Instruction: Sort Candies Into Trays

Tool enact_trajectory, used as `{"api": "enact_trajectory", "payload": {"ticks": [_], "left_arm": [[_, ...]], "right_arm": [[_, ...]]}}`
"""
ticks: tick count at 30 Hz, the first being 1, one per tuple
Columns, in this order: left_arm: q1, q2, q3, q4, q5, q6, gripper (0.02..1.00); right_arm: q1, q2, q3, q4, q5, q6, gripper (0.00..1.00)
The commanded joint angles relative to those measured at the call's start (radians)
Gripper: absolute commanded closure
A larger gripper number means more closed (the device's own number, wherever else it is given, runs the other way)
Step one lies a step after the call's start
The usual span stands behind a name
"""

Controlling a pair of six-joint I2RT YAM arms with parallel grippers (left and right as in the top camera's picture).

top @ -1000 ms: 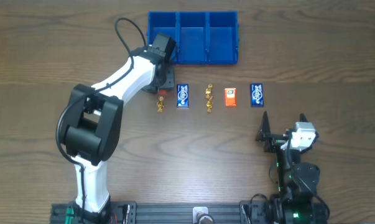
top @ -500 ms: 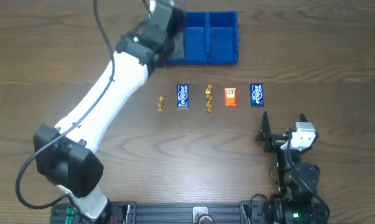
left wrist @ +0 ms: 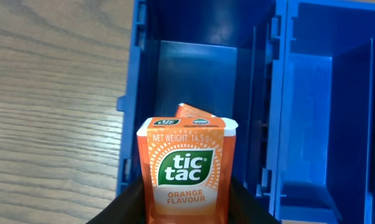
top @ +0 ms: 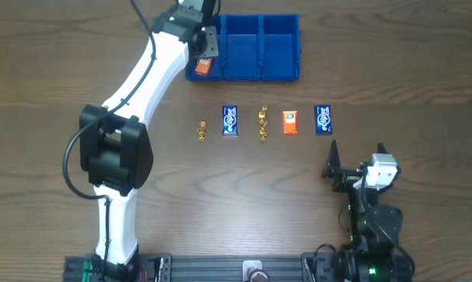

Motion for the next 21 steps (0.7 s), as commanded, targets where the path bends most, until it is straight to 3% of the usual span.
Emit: {"api": "enact_trajectory", "payload": {"ticks": [1, 5, 7, 9, 10, 18, 21], "left_arm": [[0.0, 0.003, 0.014, 0.005, 0.014, 0.003, 0.798], [0.0, 0.003, 0.014, 0.005, 0.014, 0.003, 0.774], [0.0, 0.003, 0.014, 0.005, 0.014, 0.003, 0.687], [0.0, 0.003, 0.014, 0.005, 0.014, 0.003, 0.308], [0.0, 0.003, 0.014, 0.005, 0.014, 0.003, 0.031], [-0.045, -0.02, 0.076, -0.048, 0.034, -0.034, 0.018], [-0.159, -0.023, 0.195, -0.131, 0.021, -0.076, 0.018]], "right_arm": [[-0.002, -0.007, -0.002, -0.006, 0.002, -0.005, 0.001], [-0.002, -0.007, -0.002, -0.006, 0.002, -0.005, 0.001], [-0.002, -0.007, -0.002, -0.006, 0.002, -0.005, 0.001], [-0.002, -0.007, -0.002, -0.006, 0.002, -0.005, 0.001], [-0.002, -0.007, -0.002, -0.006, 0.002, -0.005, 0.001], [-0.002, -0.007, -0.002, -0.006, 0.002, -0.005, 0.003], [-0.002, -0.007, -0.002, -0.006, 0.002, -0.005, 0.001]]}}
